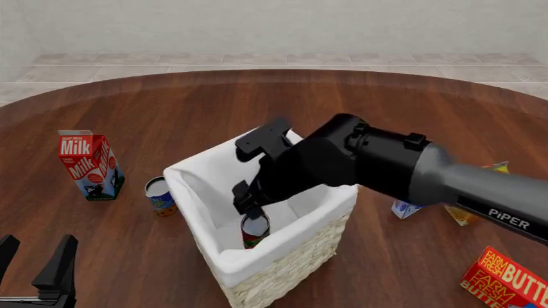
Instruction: Pick up the tomato sauce, and put it in the basket.
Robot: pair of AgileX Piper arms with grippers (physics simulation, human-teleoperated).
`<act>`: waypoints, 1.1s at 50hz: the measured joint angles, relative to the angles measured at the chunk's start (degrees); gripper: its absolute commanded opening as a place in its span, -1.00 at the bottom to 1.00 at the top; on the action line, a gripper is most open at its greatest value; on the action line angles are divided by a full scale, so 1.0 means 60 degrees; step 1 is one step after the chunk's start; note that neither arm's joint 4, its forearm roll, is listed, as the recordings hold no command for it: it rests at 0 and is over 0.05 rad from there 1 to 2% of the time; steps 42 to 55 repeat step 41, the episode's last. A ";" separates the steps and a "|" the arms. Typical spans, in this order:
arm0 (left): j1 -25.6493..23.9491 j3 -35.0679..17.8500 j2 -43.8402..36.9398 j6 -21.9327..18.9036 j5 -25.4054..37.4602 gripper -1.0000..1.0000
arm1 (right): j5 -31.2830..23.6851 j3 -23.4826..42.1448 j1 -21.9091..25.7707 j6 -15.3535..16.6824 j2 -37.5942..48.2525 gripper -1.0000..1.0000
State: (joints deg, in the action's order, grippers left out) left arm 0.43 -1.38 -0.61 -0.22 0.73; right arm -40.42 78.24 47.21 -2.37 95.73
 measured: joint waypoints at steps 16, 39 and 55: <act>0.0000 0.0000 0.0000 0.0000 0.0000 1.00 | -0.0064 -0.0440 0.0143 0.0093 -0.1377 1.00; 0.0000 0.0000 0.0001 0.0000 0.0000 1.00 | -0.0164 -0.1299 0.0220 0.0260 -0.3800 1.00; 0.0000 0.0000 0.0000 0.0000 0.0000 1.00 | -0.0180 -0.1365 0.0233 0.0271 -0.3969 1.00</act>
